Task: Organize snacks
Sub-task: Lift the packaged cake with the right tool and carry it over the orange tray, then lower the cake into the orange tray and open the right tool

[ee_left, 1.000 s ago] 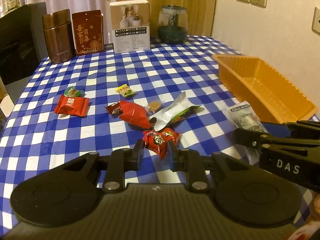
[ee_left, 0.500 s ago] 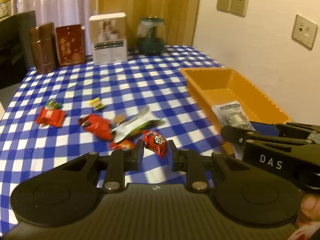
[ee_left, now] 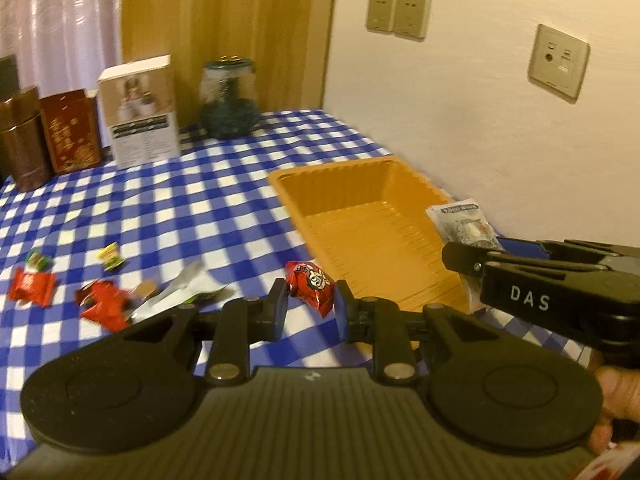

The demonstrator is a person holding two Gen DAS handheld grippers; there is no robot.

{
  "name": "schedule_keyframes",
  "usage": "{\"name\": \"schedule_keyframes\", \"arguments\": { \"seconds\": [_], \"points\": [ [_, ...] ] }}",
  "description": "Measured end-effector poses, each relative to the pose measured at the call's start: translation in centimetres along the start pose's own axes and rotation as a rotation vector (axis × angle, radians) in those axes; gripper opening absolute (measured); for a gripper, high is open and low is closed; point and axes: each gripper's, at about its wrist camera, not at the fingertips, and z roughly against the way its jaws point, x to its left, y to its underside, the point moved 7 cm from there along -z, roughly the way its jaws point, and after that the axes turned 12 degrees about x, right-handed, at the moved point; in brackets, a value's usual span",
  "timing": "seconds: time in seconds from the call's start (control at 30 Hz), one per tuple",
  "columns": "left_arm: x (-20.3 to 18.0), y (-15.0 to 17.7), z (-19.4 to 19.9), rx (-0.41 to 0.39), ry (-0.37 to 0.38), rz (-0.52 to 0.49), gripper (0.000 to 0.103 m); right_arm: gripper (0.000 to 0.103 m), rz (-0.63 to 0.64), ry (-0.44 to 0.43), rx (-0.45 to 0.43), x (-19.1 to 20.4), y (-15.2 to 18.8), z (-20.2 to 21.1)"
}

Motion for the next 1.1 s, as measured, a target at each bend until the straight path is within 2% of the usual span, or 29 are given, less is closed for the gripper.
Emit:
{"name": "schedule_keyframes", "arguments": {
  "seconds": [0.27,0.73,0.8,1.1],
  "points": [
    [-2.6,-2.2,-2.5,0.001,0.042,-0.040,0.022,0.038,-0.058,0.031,-0.002,-3.9,-1.5,-1.2],
    [-4.9,-3.1,-7.0,0.038,0.098,-0.059,0.024,0.038,-0.151,0.044,0.019,-6.9,-0.7,-4.1],
    [-4.8,-3.1,-7.6,0.046,0.094,-0.061,0.026,0.038,-0.157,0.045,0.020,-7.2,-0.6,-4.3],
    [-2.9,-2.4,-7.3,0.041,0.060,-0.042,0.027,0.038,-0.160,0.020,0.014,-7.1,-0.5,-4.5]
  ]
}}
